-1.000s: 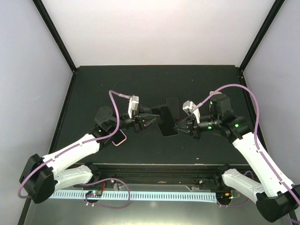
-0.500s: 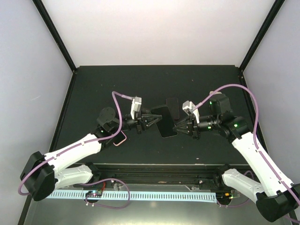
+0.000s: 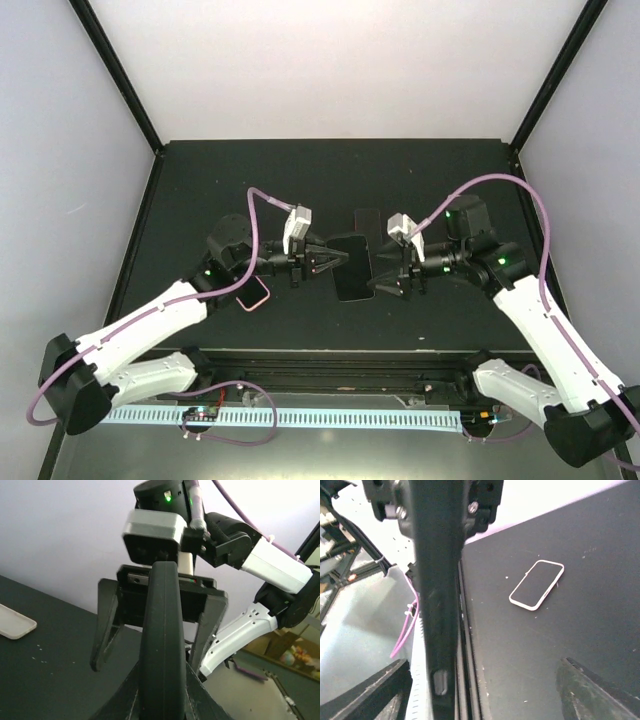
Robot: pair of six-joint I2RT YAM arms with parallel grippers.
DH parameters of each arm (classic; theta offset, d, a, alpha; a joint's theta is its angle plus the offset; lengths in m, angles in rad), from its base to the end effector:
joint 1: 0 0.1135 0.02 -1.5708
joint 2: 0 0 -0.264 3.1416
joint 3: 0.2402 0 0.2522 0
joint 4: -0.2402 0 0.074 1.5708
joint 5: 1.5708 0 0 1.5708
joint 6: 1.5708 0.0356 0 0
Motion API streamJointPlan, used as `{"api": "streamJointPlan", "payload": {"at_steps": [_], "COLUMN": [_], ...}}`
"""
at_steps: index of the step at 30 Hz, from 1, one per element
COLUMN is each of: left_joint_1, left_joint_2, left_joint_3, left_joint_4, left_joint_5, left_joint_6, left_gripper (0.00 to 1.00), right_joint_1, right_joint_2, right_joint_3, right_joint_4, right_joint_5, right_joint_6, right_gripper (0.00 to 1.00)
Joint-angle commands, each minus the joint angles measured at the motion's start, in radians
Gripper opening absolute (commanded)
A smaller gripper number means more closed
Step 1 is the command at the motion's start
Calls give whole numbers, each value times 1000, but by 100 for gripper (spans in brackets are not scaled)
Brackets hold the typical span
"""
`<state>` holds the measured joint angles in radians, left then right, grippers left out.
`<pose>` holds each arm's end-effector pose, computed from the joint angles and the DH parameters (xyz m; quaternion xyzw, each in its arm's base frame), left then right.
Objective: Take the phone out of the phone case
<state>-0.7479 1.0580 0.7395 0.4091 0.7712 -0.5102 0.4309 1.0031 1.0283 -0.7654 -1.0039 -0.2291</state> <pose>0.1598 -0.1821 0.3328 0.3499 0.5875 -0.6076 0.4040 0.1602 0.1067 0.3394 -0.4436 0.6959 0.4736 0.3076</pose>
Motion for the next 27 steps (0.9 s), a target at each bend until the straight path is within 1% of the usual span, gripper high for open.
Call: {"api": "streamJointPlan", "payload": {"at_steps": [1, 3, 4, 5, 9, 12, 15, 20, 23, 27], "left_joint_1": [3, 10, 14, 19, 31, 35, 35, 34, 34, 34], "left_joint_2": [-45, -50, -58, -68, -96, -91, -90, -80, -69, -59], "left_joint_3": [182, 227, 228, 219, 168, 170, 169, 169, 169, 169], "left_joint_4": [-344, -431, -429, -413, -299, -280, -268, -247, -233, -229], "left_joint_5": [2, 31, 40, 48, 78, 106, 116, 122, 128, 135], "left_joint_6": [191, 226, 218, 200, 112, 83, 68, 37, 15, 12], "left_gripper": [2, 2, 1, 2, 2, 2, 2, 2, 2, 1], "right_joint_1": [-2, -1, -1, -1, 0, 3, 19, 60, 88, 125], "right_joint_2": [-59, -62, -63, -67, -88, -87, -75, -51, -42, -40], "right_joint_3": [26, 51, 61, 66, 56, 60, 72, 90, 99, 102], "right_joint_4": [-118, -261, -301, -314, -273, -259, -264, -260, -248, -231], "right_joint_5": [-14, -21, -17, -11, 8, -2, -8, 3, 2, 13], "right_joint_6": [-295, -480, -535, -557, -537, -524, -525, -524, -510, -496], "right_gripper": [82, 81, 80, 79, 72, 65, 61, 52, 50, 49]}}
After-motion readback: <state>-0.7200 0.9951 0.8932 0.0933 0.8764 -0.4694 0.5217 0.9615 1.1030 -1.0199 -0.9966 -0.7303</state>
